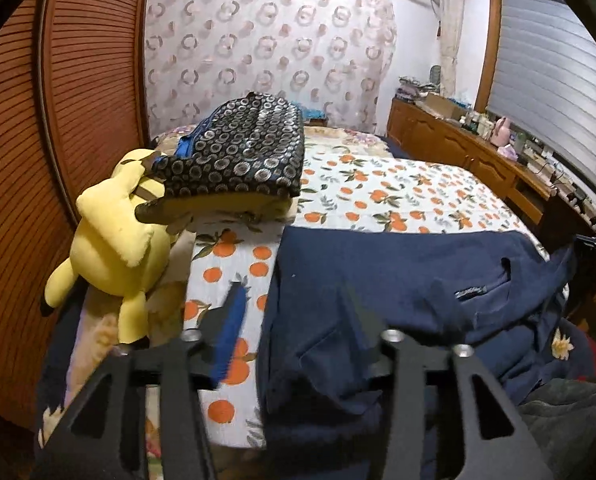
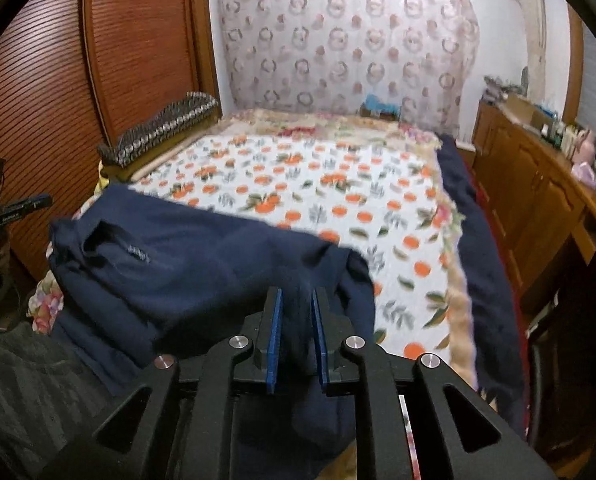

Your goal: Fold small clothes

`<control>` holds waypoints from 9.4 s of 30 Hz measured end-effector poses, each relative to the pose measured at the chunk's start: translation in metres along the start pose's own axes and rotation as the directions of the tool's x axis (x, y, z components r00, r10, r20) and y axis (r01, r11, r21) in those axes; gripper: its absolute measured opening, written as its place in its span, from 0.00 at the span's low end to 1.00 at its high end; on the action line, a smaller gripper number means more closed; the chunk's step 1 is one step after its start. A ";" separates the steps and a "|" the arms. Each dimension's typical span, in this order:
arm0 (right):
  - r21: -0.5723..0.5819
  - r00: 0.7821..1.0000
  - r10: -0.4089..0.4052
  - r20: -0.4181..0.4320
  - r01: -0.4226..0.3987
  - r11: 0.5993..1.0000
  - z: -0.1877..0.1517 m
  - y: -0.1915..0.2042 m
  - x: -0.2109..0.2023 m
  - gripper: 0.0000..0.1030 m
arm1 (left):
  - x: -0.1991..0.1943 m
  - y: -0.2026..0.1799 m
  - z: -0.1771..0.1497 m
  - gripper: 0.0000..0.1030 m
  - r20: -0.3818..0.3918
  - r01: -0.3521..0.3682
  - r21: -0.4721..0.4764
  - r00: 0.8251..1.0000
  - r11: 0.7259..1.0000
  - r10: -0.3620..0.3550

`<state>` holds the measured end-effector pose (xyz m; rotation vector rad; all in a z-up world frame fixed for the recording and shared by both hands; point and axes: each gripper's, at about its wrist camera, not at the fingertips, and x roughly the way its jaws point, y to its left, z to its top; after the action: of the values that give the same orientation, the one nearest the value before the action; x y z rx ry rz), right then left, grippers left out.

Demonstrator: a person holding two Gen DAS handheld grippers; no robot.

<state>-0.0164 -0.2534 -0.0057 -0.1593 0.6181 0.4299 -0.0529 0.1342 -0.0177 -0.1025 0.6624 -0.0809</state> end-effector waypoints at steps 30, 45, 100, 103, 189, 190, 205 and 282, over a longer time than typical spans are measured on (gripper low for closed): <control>0.039 0.983 -0.090 -0.162 0.098 0.994 0.016 -0.026 0.143 0.62 | 0.103 0.010 0.055 0.79 -0.085 -0.091 0.039 0.992 0.995 0.094; 0.060 0.984 -0.069 -0.166 0.080 0.995 0.009 -0.031 0.150 0.72 | 0.147 0.015 0.052 0.61 -0.217 -0.001 0.032 0.976 0.999 0.008; -0.108 0.887 -0.061 0.457 0.124 0.986 0.101 0.017 -0.141 0.14 | -0.107 -0.031 0.193 0.06 0.463 0.196 0.154 0.852 0.968 -0.246; -0.102 0.900 -0.076 0.430 0.132 0.986 0.114 0.011 -0.119 0.14 | -0.072 -0.032 0.201 0.06 0.432 0.163 0.143 0.877 0.976 -0.210; 0.098 0.972 -0.182 -0.147 0.198 0.975 0.067 -0.096 0.150 0.51 | 0.170 -0.017 0.067 0.50 -0.139 0.053 -0.022 0.989 0.998 -0.055; 0.098 0.972 -0.182 -0.147 0.198 0.975 0.066 -0.096 0.150 0.51 | 0.172 -0.022 0.071 0.50 -0.141 0.040 -0.021 0.989 0.999 -0.042; 0.092 0.972 -0.184 -0.147 0.199 0.976 0.065 -0.097 0.148 0.50 | 0.192 -0.029 0.070 0.08 -0.169 -0.034 0.076 0.985 0.997 0.046; -0.035 0.995 0.075 -0.060 -0.077 0.996 0.015 -0.054 0.139 0.46 | 0.089 -0.026 0.016 0.07 -0.071 0.007 0.051 0.997 0.999 -0.003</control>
<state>0.1167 -0.2504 -0.0754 -0.1844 0.6760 0.5120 0.0255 0.0999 -0.0561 -0.0522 0.7306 -0.1069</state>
